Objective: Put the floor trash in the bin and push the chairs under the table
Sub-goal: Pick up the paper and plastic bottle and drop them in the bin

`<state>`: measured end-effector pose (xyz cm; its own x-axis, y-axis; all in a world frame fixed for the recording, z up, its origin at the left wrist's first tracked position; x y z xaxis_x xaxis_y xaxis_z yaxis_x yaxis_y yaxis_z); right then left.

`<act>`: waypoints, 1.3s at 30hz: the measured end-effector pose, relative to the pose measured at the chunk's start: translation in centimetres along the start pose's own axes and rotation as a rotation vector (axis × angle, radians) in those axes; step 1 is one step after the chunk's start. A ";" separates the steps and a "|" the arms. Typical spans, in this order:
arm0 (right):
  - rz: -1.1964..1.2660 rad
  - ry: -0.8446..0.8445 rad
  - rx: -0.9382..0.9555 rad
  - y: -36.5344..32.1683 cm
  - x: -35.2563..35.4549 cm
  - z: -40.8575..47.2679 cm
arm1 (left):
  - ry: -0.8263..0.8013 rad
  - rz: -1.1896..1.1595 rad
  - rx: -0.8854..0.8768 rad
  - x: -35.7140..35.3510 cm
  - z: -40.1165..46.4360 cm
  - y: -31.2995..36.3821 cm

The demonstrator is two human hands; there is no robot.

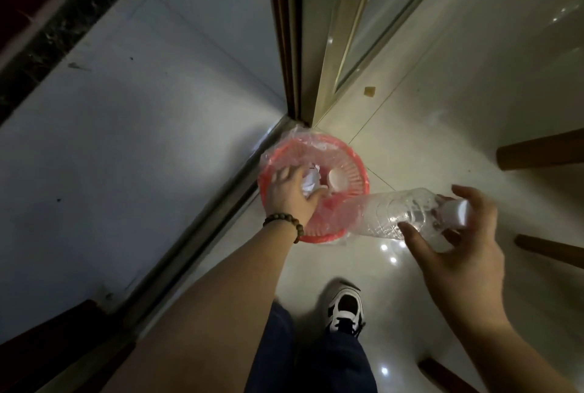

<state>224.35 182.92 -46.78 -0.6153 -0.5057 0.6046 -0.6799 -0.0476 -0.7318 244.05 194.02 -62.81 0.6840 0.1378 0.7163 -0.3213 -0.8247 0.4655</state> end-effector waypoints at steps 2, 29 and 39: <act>0.009 -0.021 0.010 -0.1 -0.9 0.1 | 0.010 0.000 0.006 0.4 -0.1 -0.2; -0.828 -0.201 0.194 4.4 -21.5 9.8 | 0.151 -0.338 0.167 5.7 -5.2 -8.2; -0.821 -0.309 0.218 -0.1 -16.6 9.1 | 0.171 -0.291 0.096 9.3 -5.8 -4.0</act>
<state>238.25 183.47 -59.61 0.1864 -0.4477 0.8745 -0.7480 -0.6417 -0.1691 247.90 201.74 -54.96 0.6155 0.4579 0.6415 -0.0606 -0.7840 0.6178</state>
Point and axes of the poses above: each hand's wrist, its own z-axis towards the middle knuckle, its own x-axis out of the back of the hand, y = z × x, the point moved 5 cm from there along z, towards the middle knuckle, and after that the axes turned 2 degrees about -y, right-handed, at the moved point
